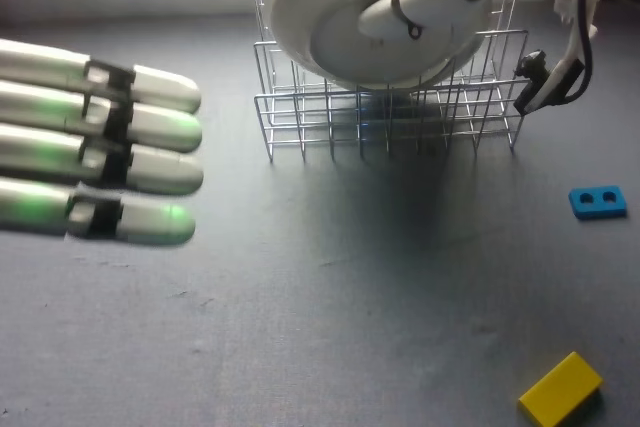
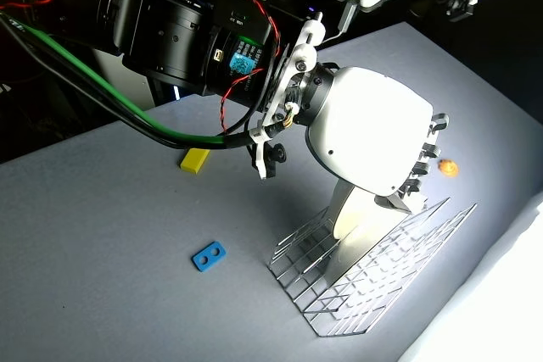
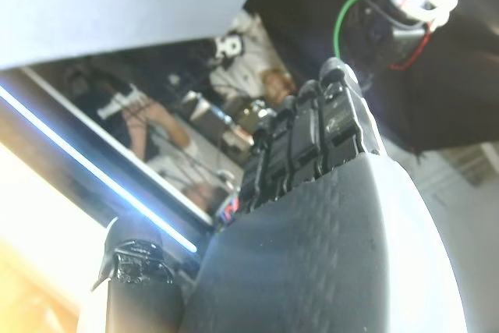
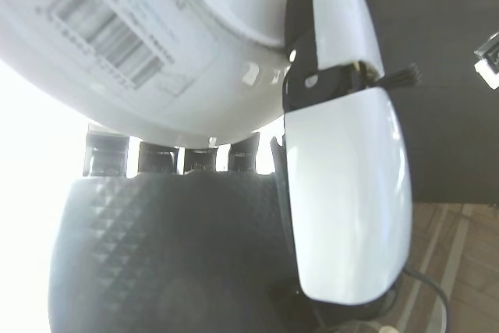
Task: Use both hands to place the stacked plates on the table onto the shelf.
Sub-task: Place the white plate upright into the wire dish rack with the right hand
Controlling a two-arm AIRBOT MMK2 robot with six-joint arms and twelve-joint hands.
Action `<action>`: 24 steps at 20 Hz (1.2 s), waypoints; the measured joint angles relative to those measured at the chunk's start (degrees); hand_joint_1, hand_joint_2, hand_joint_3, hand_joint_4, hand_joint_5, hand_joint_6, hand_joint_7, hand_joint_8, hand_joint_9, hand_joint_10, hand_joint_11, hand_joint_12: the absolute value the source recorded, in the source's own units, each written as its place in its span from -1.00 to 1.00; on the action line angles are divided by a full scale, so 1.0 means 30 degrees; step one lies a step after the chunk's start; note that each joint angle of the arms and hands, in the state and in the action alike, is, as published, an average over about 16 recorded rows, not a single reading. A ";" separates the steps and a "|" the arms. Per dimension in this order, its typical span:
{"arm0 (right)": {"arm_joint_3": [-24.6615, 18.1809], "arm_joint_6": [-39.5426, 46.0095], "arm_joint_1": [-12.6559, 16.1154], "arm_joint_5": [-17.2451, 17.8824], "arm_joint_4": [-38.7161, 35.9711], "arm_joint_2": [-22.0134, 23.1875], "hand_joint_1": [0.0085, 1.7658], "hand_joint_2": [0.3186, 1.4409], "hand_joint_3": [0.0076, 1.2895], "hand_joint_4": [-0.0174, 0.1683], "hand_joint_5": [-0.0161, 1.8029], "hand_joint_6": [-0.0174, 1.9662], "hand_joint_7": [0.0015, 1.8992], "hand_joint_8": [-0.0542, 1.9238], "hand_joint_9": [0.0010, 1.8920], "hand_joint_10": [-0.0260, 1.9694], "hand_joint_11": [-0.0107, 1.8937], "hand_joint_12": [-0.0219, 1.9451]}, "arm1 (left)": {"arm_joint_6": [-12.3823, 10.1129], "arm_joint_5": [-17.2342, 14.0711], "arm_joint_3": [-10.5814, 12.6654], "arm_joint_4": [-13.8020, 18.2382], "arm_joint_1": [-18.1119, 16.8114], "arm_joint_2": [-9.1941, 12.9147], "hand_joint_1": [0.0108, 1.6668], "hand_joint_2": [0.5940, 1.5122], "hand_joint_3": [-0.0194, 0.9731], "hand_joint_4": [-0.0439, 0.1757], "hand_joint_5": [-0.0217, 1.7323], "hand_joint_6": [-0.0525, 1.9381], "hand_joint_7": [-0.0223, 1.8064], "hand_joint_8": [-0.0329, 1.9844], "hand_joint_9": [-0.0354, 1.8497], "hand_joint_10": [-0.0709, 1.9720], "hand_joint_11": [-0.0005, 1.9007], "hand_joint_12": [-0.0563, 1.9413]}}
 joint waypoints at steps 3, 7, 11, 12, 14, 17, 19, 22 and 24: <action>0.0073 -0.0063 -0.0053 -0.0008 0.0052 -0.0058 0.38 0.18 -1.00 -0.66 0.10 -0.03 0.16 -0.15 0.33 -0.95 -0.25 0.24 | 0.0381 -0.0201 0.0166 0.0531 0.0020 -0.0121 -0.99 0.18 -0.92 -0.57 -0.95 -0.94 -0.96 -0.98 -0.95 -0.99 -0.98 -0.94; 0.0222 -0.0145 -0.0294 -0.0015 0.0066 -0.0142 0.38 0.18 -1.00 -0.65 0.10 -0.03 0.16 -0.15 0.33 -0.95 -0.25 0.24 | 0.0843 -0.0458 0.0288 0.1320 0.0051 -0.0291 -0.99 0.18 -0.92 -0.57 -0.94 -0.94 -0.96 -0.98 -0.94 -0.99 -0.98 -0.94; 0.0418 -0.0202 -0.0551 -0.0020 0.0071 -0.0242 0.38 0.18 -1.00 -0.64 0.10 -0.03 0.16 -0.15 0.32 -0.95 -0.25 0.23 | 0.1040 -0.0556 0.0299 0.1879 -0.0001 -0.0468 -0.99 0.18 -0.92 -0.57 -0.94 -0.94 -0.96 -0.98 -0.94 -0.99 -0.98 -0.94; 0.0475 -0.0204 -0.0615 -0.0020 0.0071 -0.0270 0.38 0.18 -1.00 -0.63 0.10 -0.03 0.16 -0.15 0.32 -0.95 -0.25 0.22 | 0.1069 -0.0554 0.0304 0.1955 -0.0018 -0.0513 -0.99 0.18 -0.92 -0.57 -0.94 -0.94 -0.96 -0.98 -0.94 -0.99 -0.98 -0.94; 0.0591 -0.0203 -0.0747 -0.0015 0.0071 -0.0330 0.38 0.18 -1.00 -0.63 0.09 -0.03 0.16 -0.15 0.32 -0.95 -0.25 0.21 | 0.1112 -0.0542 0.0314 0.2021 -0.0054 -0.0602 -0.99 0.18 -0.92 -0.57 -0.94 -0.94 -0.96 -0.98 -0.94 -0.99 -0.98 -0.94; 0.0755 -0.0203 -0.0951 -0.0013 0.0069 -0.0412 0.38 0.18 -1.00 -0.62 0.09 -0.03 0.16 -0.15 0.32 -0.95 -0.25 0.21 | 0.1135 -0.0533 0.0316 0.2062 -0.0106 -0.0713 -0.99 0.18 -0.92 -0.57 -0.94 -0.94 -0.96 -0.98 -0.94 -0.99 -0.98 -0.94; 0.0863 -0.0203 -0.1063 -0.0023 0.0071 -0.0456 0.38 0.18 -1.00 -0.62 0.09 -0.03 0.16 -0.15 0.32 -0.95 -0.25 0.22 | 0.1138 -0.0537 0.0294 0.2018 -0.0133 -0.0743 -0.99 0.18 -0.92 -0.57 -0.93 -0.94 -0.96 -0.98 -0.94 -0.99 -0.98 -0.94; 0.0974 -0.0199 -0.1214 -0.0007 0.0067 -0.0500 0.38 0.18 -1.00 -0.62 0.09 -0.03 0.16 -0.15 0.32 -0.95 -0.25 0.21 | 0.1140 -0.0566 0.0282 0.1889 -0.0162 -0.0761 -0.99 0.18 -0.92 -0.57 -0.93 -0.94 -0.96 -0.98 -0.94 -0.99 -0.98 -0.94; 0.1009 -0.0196 -0.1325 0.0024 0.0059 -0.0517 0.38 0.18 -1.00 -0.62 0.09 -0.03 0.16 -0.15 0.32 -0.95 -0.25 0.21 | 0.1141 -0.0609 0.0287 0.1834 -0.0162 -0.0768 -0.99 0.18 -0.92 -0.57 -0.93 -0.94 -0.96 -0.98 -0.94 -0.99 -0.98 -0.94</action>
